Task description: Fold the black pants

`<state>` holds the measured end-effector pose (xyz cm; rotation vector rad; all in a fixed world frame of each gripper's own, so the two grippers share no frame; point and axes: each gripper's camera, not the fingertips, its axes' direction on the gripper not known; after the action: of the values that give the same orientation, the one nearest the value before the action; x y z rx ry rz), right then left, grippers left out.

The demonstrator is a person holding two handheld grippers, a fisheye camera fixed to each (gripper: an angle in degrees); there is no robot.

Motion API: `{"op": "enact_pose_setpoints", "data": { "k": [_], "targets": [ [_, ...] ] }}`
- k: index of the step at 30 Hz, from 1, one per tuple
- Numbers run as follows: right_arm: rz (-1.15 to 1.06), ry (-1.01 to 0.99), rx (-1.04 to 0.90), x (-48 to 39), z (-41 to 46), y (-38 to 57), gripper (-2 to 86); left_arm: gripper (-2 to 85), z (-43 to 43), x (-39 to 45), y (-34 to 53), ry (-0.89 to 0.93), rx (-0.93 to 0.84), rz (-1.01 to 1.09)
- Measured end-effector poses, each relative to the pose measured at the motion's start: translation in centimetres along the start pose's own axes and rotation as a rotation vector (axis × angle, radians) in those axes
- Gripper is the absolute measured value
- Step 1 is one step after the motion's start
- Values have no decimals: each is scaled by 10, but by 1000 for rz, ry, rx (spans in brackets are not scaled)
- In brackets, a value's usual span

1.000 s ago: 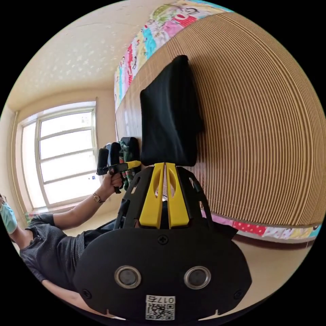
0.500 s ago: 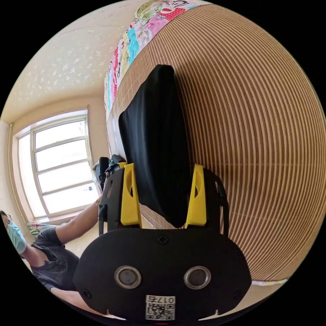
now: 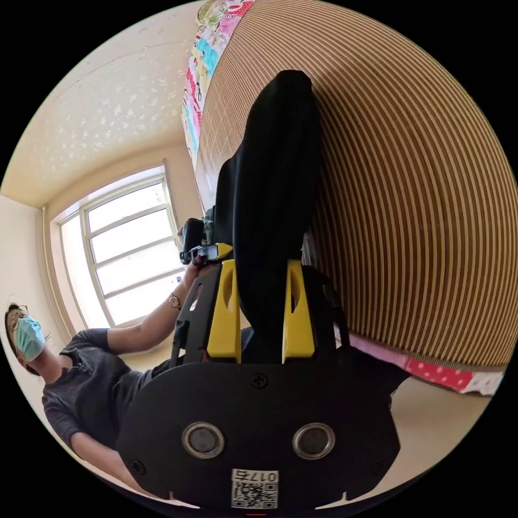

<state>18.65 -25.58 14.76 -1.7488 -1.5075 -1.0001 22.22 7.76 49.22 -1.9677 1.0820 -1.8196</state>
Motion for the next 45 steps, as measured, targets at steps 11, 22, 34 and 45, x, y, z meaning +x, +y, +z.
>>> {"op": "enact_pose_setpoints", "data": {
  "k": [11,22,34,45],
  "targets": [
    [-71,18,182,-44,-215,131,120,100,110,118,39,115,-139,121],
    [-383,394,314,-98,-547,160,124,101,330,317,-38,250,34,385],
    [368,897,433,95,-546,129,19,105,499,278,-60,-98,-303,419],
    [373,577,943,70,-476,233,3,93,199,82,167,-285,298,-35]
  ]
}}
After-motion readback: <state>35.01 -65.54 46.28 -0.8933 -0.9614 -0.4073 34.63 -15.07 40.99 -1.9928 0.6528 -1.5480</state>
